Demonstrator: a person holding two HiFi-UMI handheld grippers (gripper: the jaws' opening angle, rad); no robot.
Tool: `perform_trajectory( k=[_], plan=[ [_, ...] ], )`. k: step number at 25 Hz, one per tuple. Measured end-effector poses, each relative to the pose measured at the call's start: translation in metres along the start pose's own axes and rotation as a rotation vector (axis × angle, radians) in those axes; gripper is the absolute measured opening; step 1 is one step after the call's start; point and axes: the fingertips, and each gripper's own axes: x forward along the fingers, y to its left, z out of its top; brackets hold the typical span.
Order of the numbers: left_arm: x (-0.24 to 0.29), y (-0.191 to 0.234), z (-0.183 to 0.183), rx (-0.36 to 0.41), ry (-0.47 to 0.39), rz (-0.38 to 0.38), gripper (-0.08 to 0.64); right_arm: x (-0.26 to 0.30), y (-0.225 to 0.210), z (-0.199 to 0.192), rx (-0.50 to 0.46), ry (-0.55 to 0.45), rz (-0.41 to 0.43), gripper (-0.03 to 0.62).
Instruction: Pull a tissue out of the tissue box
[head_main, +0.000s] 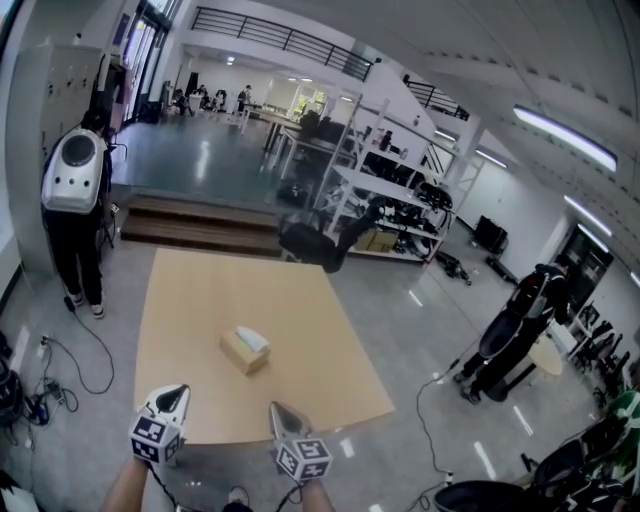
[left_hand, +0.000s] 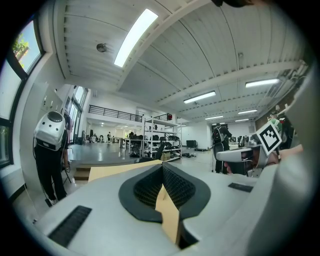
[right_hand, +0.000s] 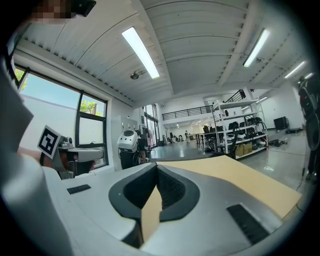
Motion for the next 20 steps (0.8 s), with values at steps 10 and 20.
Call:
perform_trajectory(
  k=[10,20],
  plan=[
    [0.020,0.016,0.001,-0.006,0.008,0.016,0.008,0.029,-0.008,0.006,0.002,0.003,0.019,0.011],
    [0.058,0.031,-0.003,-0.008,0.018,0.023,0.008,0.063,-0.032,0.007,0.008,0.014,0.030,0.011]
  ],
)
